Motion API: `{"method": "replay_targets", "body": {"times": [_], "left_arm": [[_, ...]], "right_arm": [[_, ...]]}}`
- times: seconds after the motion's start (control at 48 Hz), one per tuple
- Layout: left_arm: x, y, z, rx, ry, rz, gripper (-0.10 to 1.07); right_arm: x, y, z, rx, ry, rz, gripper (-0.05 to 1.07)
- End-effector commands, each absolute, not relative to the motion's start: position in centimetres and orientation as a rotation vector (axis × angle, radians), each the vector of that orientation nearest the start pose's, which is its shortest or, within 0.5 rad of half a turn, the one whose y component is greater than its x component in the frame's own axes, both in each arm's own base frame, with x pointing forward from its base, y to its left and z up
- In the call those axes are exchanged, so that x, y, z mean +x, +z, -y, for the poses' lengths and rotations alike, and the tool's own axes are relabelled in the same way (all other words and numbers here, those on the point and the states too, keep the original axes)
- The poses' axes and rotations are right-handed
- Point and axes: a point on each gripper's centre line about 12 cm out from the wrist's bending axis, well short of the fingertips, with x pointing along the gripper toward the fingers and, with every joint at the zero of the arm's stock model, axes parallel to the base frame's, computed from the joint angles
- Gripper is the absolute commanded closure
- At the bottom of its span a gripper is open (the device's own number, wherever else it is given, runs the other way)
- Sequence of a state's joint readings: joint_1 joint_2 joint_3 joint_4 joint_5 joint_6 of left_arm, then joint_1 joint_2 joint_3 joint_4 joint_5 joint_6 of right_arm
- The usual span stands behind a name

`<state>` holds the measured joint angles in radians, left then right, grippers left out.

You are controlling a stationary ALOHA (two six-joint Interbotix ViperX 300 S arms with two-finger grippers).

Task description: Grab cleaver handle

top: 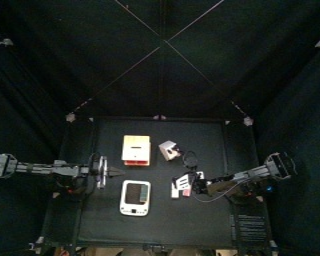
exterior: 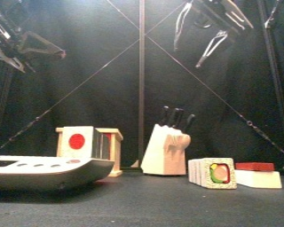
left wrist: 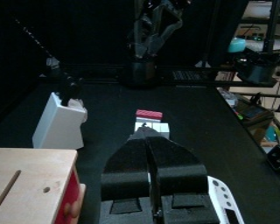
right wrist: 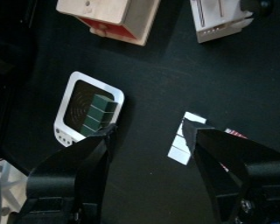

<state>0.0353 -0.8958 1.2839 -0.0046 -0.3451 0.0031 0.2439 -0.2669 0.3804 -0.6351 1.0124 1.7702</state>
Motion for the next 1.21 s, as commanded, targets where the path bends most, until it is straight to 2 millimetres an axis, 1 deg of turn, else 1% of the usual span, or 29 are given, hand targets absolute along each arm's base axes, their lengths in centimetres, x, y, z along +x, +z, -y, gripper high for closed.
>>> {"method": "replay_targets", "body": {"times": [0.0, 0.25, 0.396, 0.479, 0.625, 0.771, 0.958, 1.188], "left_arm": [[20.0, 24.8, -0.8, -0.003, 0.041, -0.024, 0.99], [20.0, 24.8, -0.8, -0.003, 0.042, -0.023, 0.99], [20.0, 24.8, -0.8, -0.002, 0.041, -0.021, 0.99], [20.0, 24.8, -0.8, -0.002, 0.041, -0.025, 0.99], [20.0, 24.8, -0.8, -0.002, 0.043, -0.023, 0.99], [20.0, 24.7, -0.9, -0.002, 0.048, -0.026, 0.99], [20.0, 24.7, -1.0, -0.002, 0.052, -0.028, 0.99], [19.9, 24.7, -1.0, -0.002, 0.052, -0.026, 0.99]], "right_arm": [[33.2, 33.4, -1.5, 0.905, -0.811, -0.552, 0.10], [33.4, 34.9, 0.7, 0.830, -0.854, -0.571, 0.10], [34.0, 34.8, 2.7, 0.773, -0.882, -0.586, 0.10], [34.3, 34.3, 4.1, 0.723, -0.904, -0.612, 0.10], [34.8, 33.3, 5.9, 0.632, -0.905, -0.661, 0.10], [35.8, 32.0, 7.6, 0.559, -0.881, -0.679, 0.10], [36.9, 30.2, 9.1, 0.507, -0.840, -0.684, 0.10], [36.8, 28.1, 10.6, 0.498, -0.860, -0.707, 0.10]]}}
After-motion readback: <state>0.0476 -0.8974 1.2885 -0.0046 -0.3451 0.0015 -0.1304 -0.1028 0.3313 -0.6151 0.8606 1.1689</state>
